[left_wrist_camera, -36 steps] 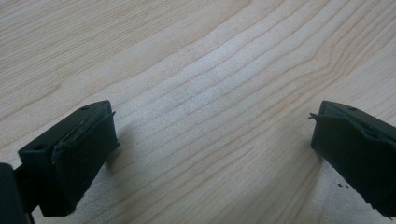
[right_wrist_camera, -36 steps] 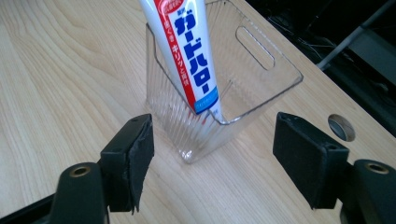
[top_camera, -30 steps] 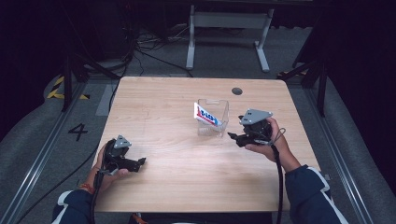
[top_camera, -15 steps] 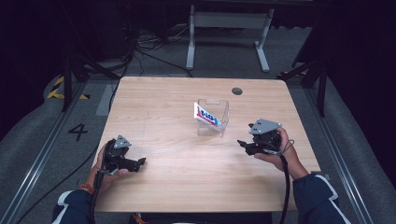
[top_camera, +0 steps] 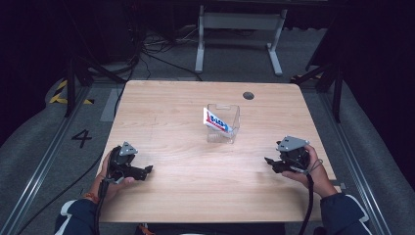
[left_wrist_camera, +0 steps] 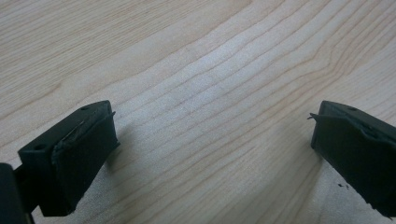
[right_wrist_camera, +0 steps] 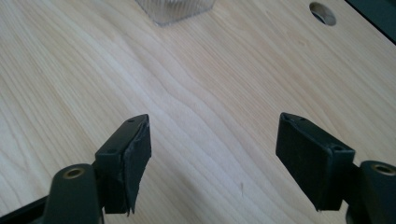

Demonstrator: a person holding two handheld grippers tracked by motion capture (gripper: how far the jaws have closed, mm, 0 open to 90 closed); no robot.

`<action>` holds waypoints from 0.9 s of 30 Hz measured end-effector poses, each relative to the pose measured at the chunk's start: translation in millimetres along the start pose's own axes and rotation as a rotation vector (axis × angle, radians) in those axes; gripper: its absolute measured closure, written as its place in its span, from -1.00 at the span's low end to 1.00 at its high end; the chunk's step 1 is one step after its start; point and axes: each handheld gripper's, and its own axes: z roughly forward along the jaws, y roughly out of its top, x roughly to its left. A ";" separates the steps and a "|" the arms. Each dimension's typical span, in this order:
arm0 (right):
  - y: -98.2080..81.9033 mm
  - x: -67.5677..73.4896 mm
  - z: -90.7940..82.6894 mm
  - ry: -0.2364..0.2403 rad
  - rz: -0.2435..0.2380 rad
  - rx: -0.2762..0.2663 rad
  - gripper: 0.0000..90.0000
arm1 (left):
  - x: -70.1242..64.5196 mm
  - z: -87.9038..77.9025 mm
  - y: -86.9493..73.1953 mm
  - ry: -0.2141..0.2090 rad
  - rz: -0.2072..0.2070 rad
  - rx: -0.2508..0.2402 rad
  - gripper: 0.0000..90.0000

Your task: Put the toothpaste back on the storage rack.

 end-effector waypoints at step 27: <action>-110.6 -12.9 -30.4 -0.018 0.310 -0.032 -0.45 | 0.0 0.0 0.0 0.001 0.000 0.000 -0.99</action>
